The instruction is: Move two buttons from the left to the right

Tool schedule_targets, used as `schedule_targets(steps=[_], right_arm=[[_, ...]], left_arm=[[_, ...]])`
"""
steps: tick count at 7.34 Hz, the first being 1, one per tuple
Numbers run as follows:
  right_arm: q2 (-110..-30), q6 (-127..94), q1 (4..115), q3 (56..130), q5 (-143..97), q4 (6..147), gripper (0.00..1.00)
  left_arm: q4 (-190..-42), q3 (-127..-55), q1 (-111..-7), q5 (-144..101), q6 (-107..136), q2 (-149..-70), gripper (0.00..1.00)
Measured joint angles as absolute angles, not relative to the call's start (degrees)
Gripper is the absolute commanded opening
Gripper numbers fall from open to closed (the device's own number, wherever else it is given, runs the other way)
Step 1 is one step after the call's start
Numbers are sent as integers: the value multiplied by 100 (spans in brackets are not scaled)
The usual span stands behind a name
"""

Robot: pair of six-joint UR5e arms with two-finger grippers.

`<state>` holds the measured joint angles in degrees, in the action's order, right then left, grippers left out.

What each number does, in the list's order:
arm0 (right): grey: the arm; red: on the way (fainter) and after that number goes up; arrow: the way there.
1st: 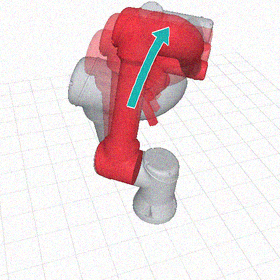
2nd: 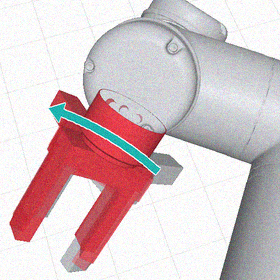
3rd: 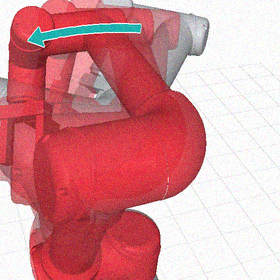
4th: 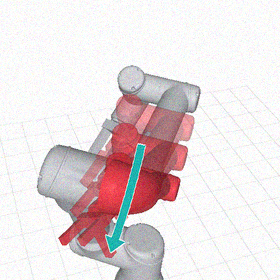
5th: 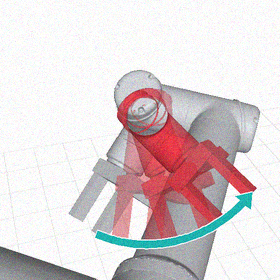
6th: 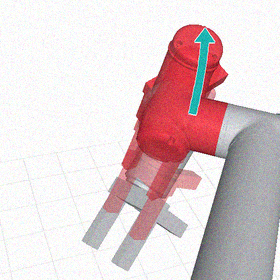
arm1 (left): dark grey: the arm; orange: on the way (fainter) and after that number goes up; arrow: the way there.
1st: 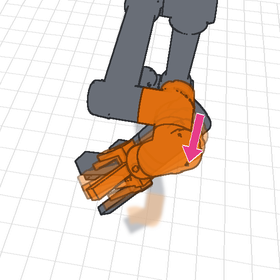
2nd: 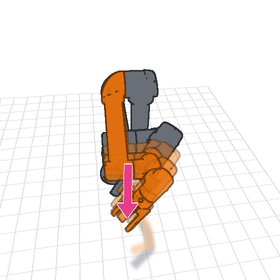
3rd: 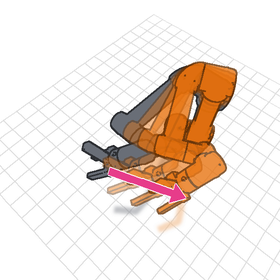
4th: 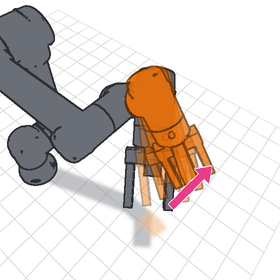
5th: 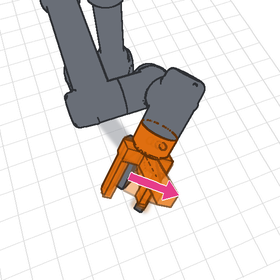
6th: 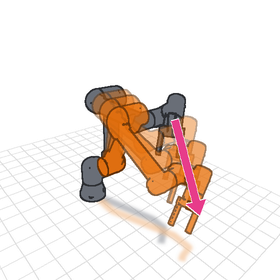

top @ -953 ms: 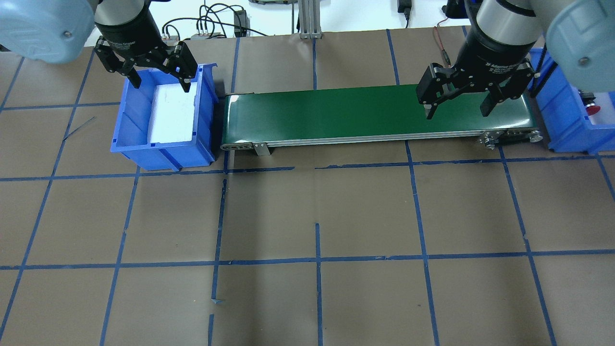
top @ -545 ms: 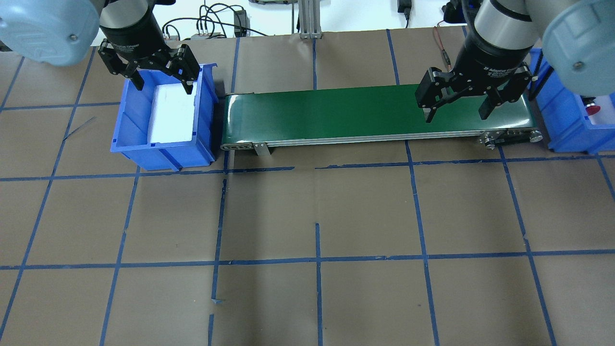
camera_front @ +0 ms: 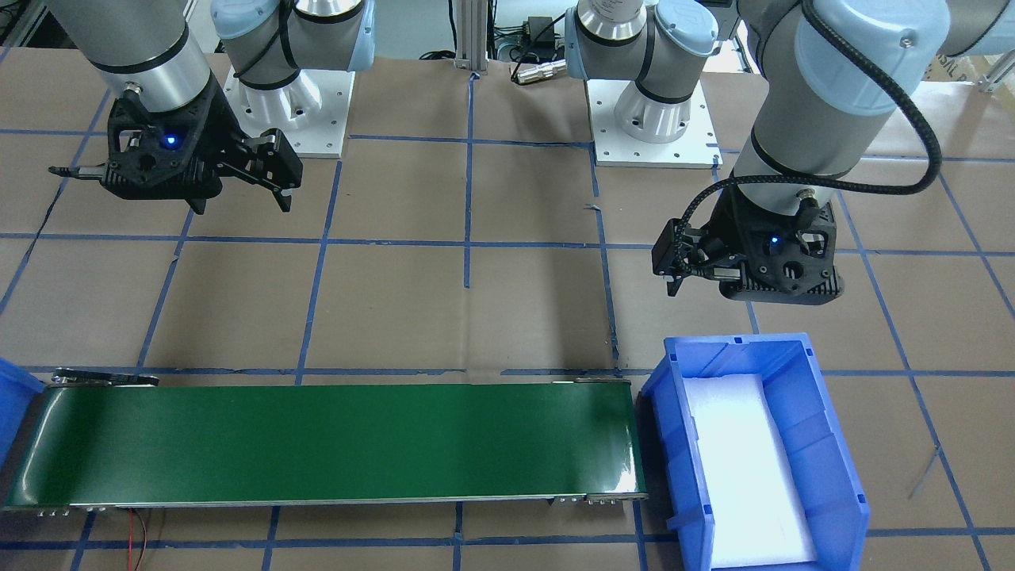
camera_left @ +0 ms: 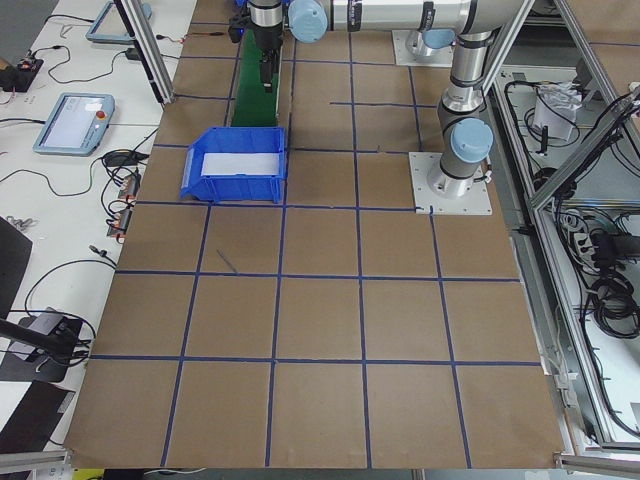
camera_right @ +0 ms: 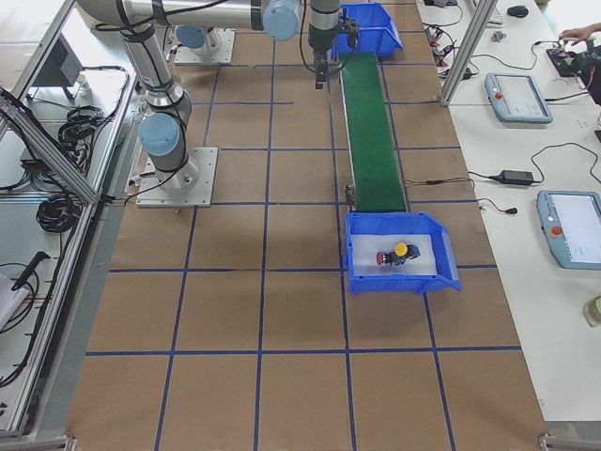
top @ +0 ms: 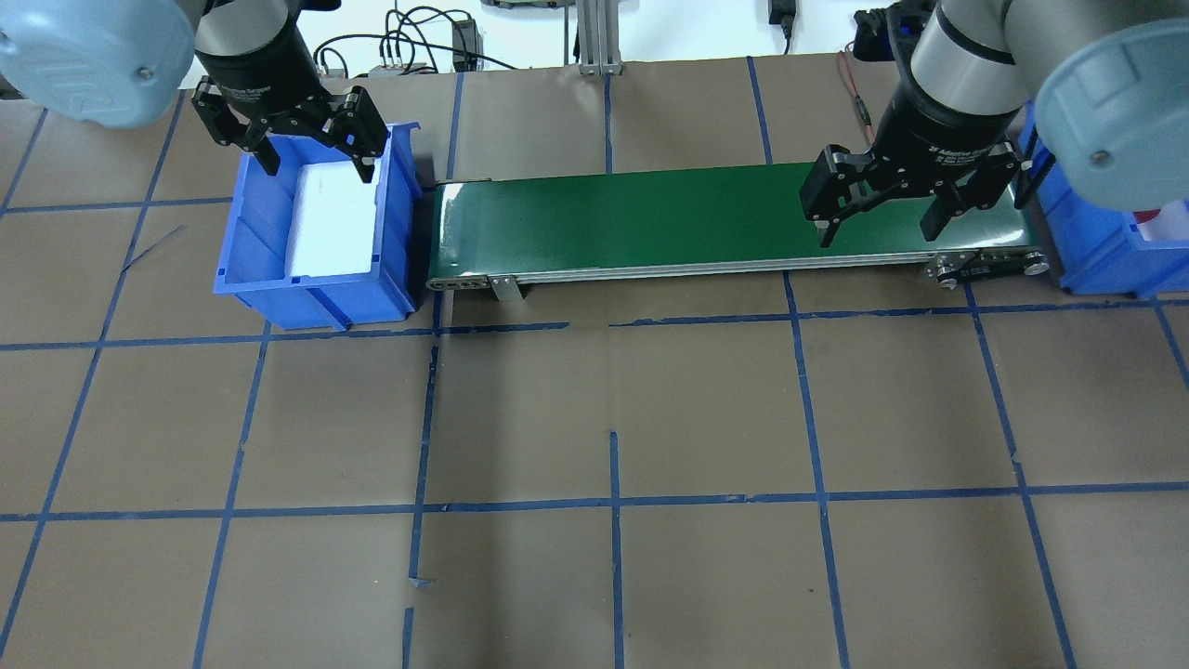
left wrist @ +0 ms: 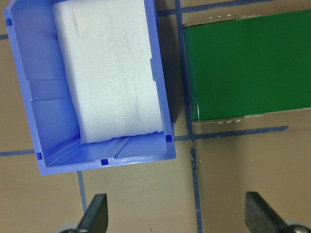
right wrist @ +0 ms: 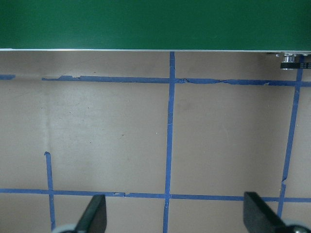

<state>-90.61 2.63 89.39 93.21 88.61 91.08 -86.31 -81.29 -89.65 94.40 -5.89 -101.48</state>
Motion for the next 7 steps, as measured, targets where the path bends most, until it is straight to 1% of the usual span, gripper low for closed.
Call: schedule_targets(steps=[7], right_arm=[[-9054,255,8938,9316,8868,9197,100]], left_arm=[[-8617,-8122,-8958,9334,-563,-10165,100]])
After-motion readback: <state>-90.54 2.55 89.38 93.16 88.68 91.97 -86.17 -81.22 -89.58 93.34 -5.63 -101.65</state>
